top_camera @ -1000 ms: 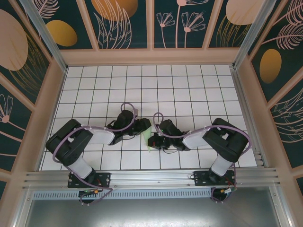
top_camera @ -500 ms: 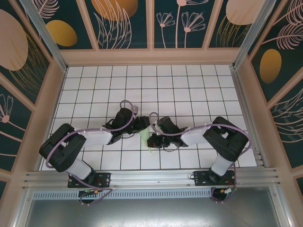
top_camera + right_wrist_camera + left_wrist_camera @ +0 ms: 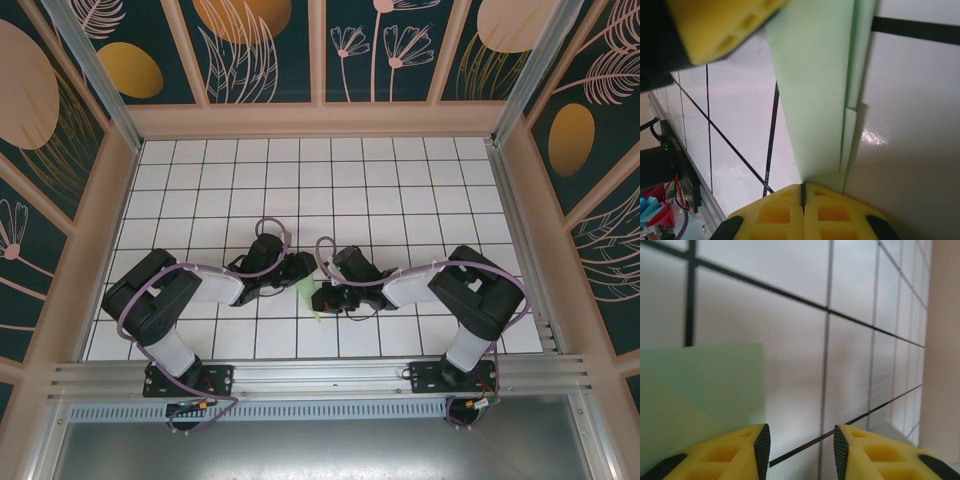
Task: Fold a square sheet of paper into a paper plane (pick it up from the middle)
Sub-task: Fold the wing for the fifth time at the center of the table.
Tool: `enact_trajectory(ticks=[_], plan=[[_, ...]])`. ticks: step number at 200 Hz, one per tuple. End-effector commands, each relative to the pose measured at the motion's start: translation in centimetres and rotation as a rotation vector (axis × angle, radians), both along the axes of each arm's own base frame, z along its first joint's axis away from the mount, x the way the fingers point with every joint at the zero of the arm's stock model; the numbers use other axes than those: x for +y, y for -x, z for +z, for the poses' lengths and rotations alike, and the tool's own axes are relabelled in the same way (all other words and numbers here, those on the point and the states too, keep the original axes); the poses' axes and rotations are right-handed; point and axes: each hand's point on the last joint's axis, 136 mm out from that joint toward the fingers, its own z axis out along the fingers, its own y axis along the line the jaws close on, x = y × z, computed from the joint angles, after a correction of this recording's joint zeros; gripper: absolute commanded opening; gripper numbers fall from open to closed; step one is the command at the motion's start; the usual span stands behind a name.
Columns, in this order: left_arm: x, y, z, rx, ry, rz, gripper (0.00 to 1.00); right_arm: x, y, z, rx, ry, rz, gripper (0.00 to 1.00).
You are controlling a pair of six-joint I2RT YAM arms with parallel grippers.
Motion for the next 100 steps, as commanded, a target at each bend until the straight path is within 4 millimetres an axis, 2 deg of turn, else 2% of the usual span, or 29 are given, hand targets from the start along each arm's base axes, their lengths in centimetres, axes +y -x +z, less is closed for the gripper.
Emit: enact_trajectory(ticks=[1, 48, 100], plan=[[1.9, 0.2, -2.2, 0.05, -0.071, 0.049, 0.4, -3.9, 2.1, -4.5, 0.101, 0.186, -0.03, 0.04], [3.7, 0.0, -3.6, 0.071, -0.117, 0.074, 0.39, -4.2, 2.2, -4.8, 0.109, 0.199, -0.036, 0.04], [4.3, -0.9, -3.5, 0.059, -0.12, 0.078, 0.39, -4.7, 2.4, -5.1, 0.114, 0.228, -0.034, 0.03]])
